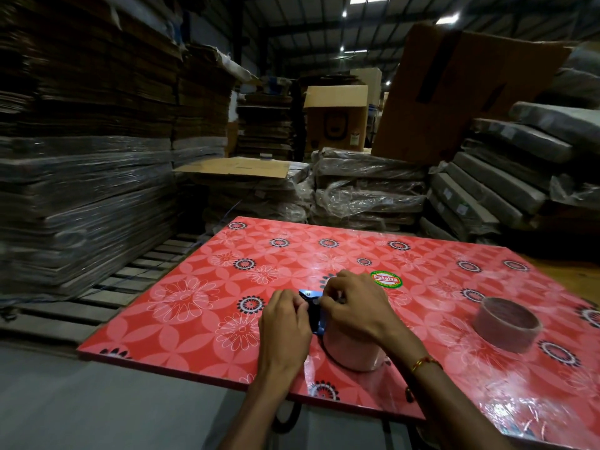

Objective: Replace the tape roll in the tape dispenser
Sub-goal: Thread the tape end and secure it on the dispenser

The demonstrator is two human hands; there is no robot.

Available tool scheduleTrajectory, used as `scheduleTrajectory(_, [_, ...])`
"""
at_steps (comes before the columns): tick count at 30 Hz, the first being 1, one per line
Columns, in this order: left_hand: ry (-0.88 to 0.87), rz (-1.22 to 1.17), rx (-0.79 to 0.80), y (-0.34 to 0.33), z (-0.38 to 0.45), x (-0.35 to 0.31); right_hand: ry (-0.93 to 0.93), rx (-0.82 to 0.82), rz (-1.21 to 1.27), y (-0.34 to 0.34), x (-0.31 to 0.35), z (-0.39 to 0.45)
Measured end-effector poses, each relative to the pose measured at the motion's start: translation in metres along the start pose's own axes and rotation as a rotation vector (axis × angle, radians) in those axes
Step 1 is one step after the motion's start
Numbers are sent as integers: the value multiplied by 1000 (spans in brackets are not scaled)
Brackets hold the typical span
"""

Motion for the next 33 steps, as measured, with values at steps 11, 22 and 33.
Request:
scheduleTrajectory(11, [-90, 18, 41, -2, -4, -5, -26, -107, -19, 3, 11, -5])
scheduleTrajectory(22, [-95, 30, 112, -2, -8, -5, -36, -51, 59, -1, 2, -7])
scheduleTrajectory(33, [-84, 163, 136, -2, -9, 1, 14, -33, 69, -2, 0, -5])
Point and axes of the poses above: each hand's wrist, its own z-axis towards the middle knuckle, its own y-axis out of the back of the hand, x = y × z, the point moved 4 cm from there along z, towards the middle knuckle, and after that the axes turned 2 degrees about -z, right-handed, at the moved point
